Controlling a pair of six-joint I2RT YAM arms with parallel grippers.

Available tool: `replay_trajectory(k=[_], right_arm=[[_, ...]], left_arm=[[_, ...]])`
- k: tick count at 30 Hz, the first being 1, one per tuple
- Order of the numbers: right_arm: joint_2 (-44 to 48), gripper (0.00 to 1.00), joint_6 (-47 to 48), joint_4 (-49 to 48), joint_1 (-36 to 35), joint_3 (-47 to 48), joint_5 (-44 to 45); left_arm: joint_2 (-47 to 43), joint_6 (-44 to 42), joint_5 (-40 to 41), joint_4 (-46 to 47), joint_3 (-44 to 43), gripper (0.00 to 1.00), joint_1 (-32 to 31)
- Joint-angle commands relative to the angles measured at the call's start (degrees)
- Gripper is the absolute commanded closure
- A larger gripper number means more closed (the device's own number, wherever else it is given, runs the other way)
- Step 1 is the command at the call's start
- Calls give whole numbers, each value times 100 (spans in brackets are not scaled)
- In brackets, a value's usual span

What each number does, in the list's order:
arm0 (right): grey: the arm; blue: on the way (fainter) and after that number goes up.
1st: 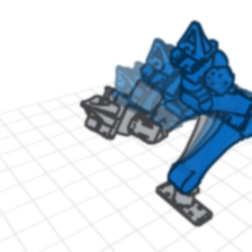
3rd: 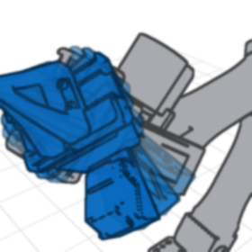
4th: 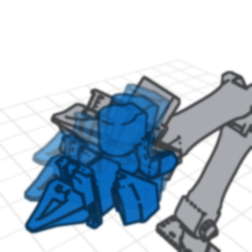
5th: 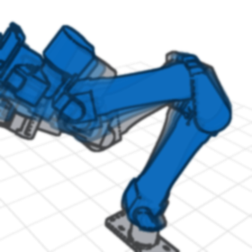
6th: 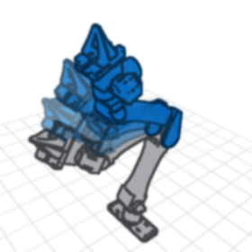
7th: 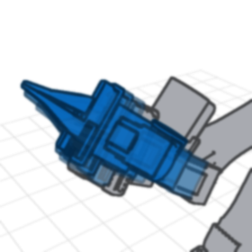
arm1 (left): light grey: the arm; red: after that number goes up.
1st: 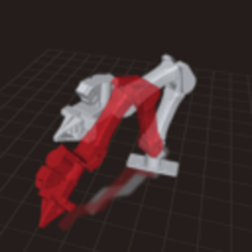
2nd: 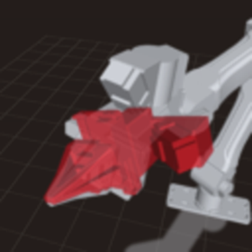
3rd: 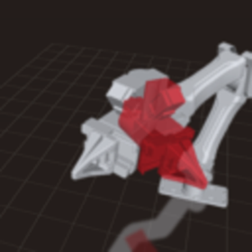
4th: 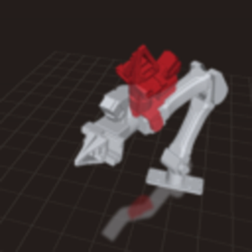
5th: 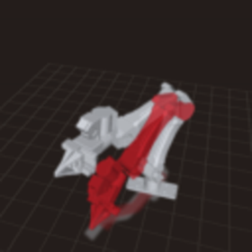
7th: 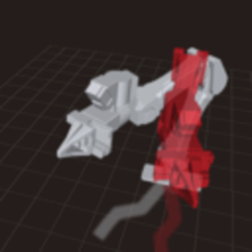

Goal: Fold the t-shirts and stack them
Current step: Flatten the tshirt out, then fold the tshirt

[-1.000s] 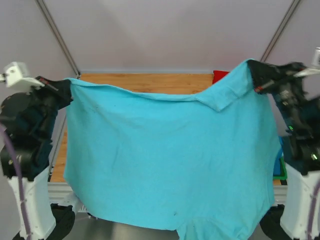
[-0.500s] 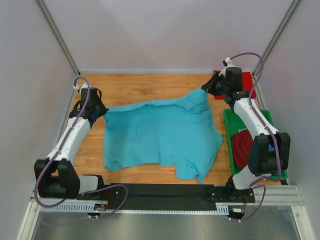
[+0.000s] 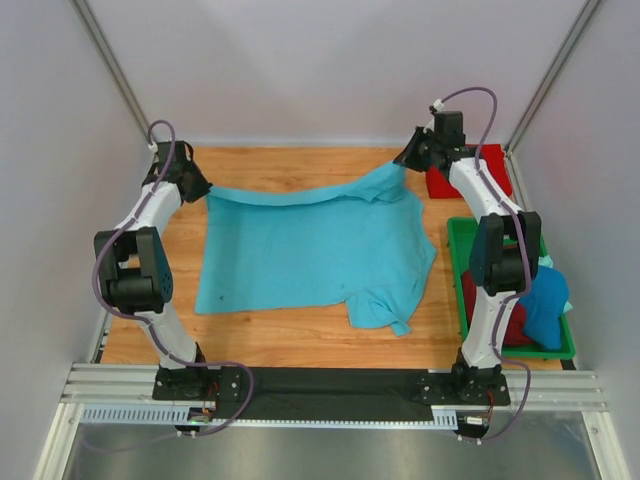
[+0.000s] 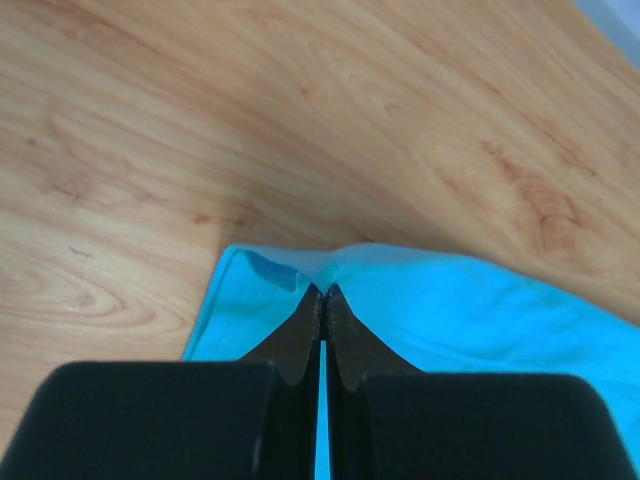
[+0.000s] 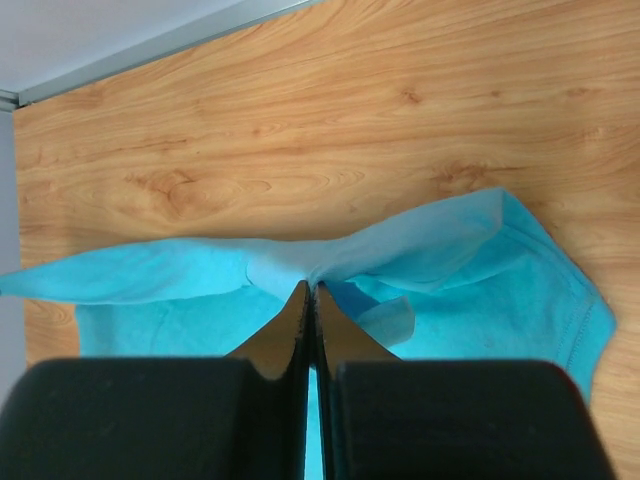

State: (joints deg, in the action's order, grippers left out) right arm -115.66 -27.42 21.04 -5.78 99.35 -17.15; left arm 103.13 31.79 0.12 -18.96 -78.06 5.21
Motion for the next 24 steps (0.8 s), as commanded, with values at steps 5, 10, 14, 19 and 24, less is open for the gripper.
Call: replay_trajectory(k=[5,10,14,19,24], right_arm=[[-9,100,-281,1689,376,1128,-350],[-317,100,-615,3089,525,1710,-816],[-326,100,-861,3783,525,1719,-1123],[-308,100,-923,4039,728,1518,-1132],[-203,100,-818,4250,728,1069,-984]], left_arm=[[383,-270,-381,-571,-648,100,155],[506,-331,-399,-1083,-746,100,217],[550,-489,-504,-1425,-798,100,278],[638,-674,-443,-1934,-1061,100,279],[612,-718,-443,-2094,-1027,100,305]])
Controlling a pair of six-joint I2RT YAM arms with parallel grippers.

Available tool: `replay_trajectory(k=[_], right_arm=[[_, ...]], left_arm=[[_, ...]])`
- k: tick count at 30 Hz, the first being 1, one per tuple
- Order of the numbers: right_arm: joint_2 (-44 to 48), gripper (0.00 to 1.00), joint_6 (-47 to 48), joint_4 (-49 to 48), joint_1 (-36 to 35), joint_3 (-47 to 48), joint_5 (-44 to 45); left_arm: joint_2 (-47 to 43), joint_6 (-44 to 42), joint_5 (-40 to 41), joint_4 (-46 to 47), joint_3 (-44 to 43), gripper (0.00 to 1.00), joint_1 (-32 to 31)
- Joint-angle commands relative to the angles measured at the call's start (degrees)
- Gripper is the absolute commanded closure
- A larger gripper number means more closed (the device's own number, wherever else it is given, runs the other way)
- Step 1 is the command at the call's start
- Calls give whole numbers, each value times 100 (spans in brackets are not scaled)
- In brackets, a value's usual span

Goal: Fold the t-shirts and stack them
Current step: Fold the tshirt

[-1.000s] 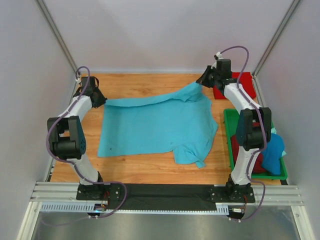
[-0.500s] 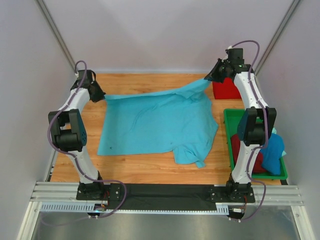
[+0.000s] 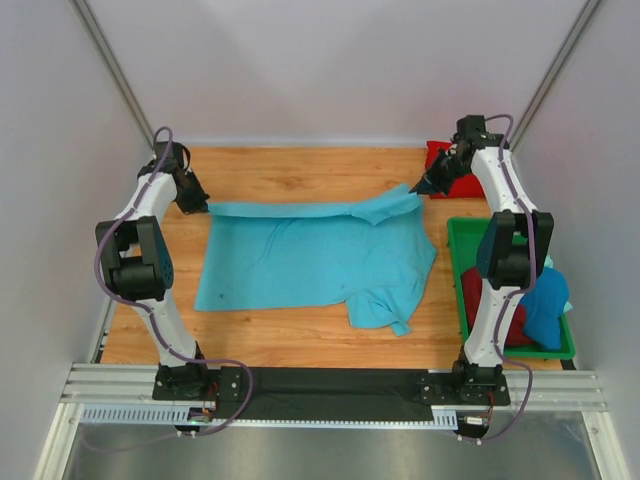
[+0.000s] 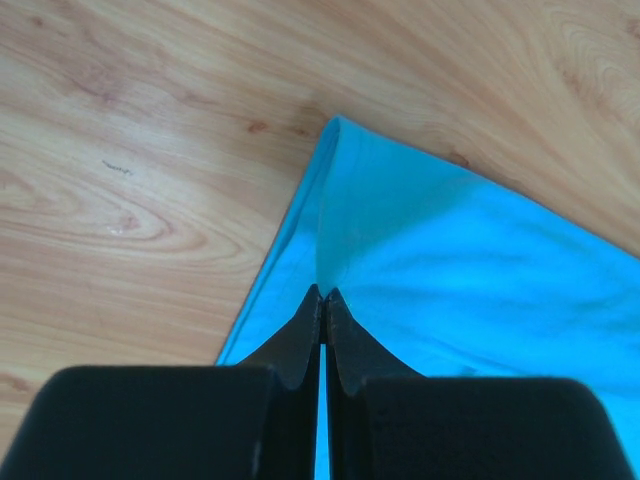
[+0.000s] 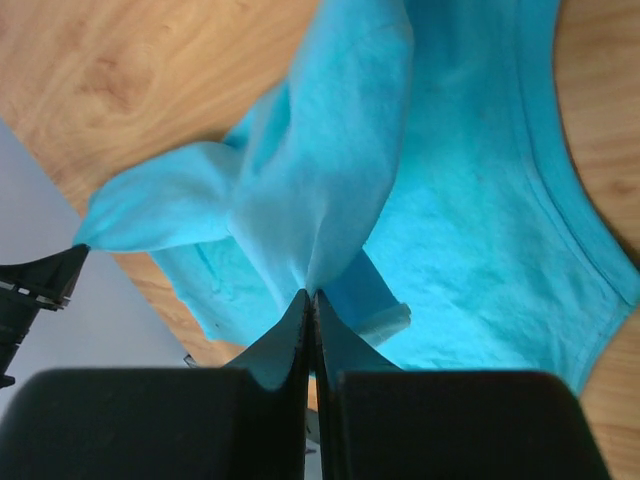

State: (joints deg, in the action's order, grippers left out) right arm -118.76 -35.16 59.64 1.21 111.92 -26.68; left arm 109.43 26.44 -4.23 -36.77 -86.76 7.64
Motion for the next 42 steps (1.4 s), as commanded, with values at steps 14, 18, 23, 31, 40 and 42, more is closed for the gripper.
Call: replay_trajectory(k=[14,18,23,31,40,42], right_arm=[[46,99,17,242,28,-671,532],[-42,100,44,40,28,-882,576],[-104,94,176,-31,28,-900,673],[485,46,1019,-539,28,-935,1228],[-533,47,1221,-998,-42,-4,391],[-595,48,1300,-1077,-42,67,339]], left_arm=[[237,-244,28,-629,-43,100,71],[342,-218,45,-656,18,100,71],[421,-279,-16,-550,10,100,71],[-702,19,194,-359,870,51,89],[-309,-218,-262,109,336,57,80],[-20,-314,-464,196,152,59,89]])
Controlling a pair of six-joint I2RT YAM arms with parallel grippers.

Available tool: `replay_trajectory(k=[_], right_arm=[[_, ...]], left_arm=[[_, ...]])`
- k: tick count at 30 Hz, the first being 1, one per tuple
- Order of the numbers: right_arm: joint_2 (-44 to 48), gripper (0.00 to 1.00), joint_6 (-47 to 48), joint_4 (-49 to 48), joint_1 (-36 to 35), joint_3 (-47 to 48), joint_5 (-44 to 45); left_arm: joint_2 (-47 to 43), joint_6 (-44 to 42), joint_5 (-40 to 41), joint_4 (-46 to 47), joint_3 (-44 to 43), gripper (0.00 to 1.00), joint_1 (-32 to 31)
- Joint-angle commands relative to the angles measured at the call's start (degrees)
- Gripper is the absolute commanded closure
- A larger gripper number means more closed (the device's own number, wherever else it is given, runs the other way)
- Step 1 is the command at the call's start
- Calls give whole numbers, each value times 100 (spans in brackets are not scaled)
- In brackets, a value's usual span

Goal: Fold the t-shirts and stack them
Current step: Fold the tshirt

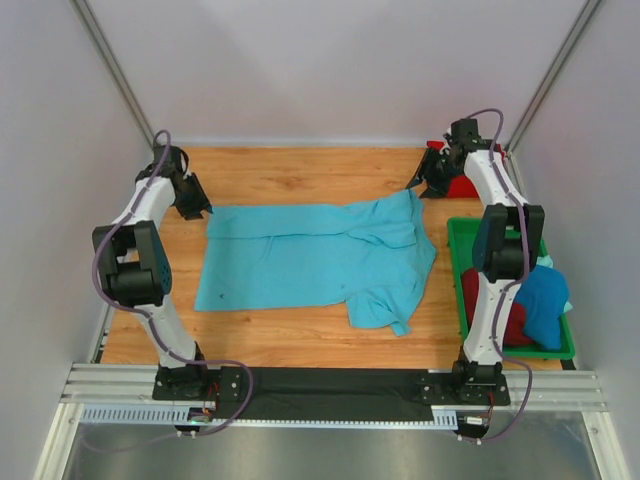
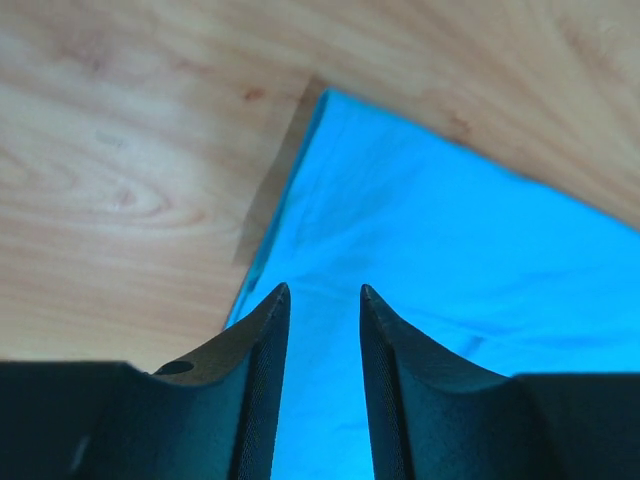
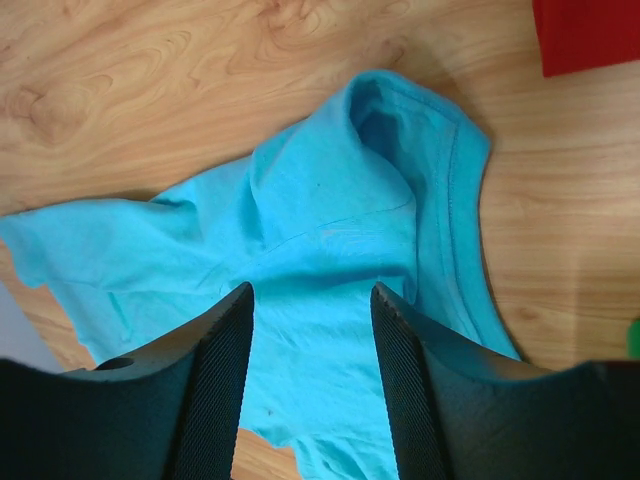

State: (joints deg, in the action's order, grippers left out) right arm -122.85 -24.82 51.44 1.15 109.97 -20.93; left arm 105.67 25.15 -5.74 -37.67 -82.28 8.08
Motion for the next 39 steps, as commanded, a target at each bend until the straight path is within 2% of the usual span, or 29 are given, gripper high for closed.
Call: replay_trajectory(k=[1,4,8,12,15,19,25,32,39], right_arm=[[-213,48,345,-283,-36,322,-201],[-336,46,486,-240,-36,489,-175],[-433,45,539,-336,-62,481,-316],[-503,46,592,-266,-71,481,-184],[-503,48,688,-389,-71,472,-227],[-810,50,829,-337,-71,779,-70],[-1162,51,742,-416,-80,1096,-148],[-1312,51,742,-503,-88,1184,-245],[-1382,53,707,-547,-88,1228,-245]], left_arm=[[445,-194,-375,434,-341,59,45],[779,-247,-595,542,-569,60,45],[1035,-370,-358,471,-780,55,45],[1298,-563,-384,401,-930,55,54],[1395,-660,-446,436,-965,55,45],[1413,-643,-507,568,-939,61,45],[1492,-616,-481,603,-1114,64,63],[1650,-590,-402,603,-1325,58,80],[1993,-590,-499,497,-1598,61,71]])
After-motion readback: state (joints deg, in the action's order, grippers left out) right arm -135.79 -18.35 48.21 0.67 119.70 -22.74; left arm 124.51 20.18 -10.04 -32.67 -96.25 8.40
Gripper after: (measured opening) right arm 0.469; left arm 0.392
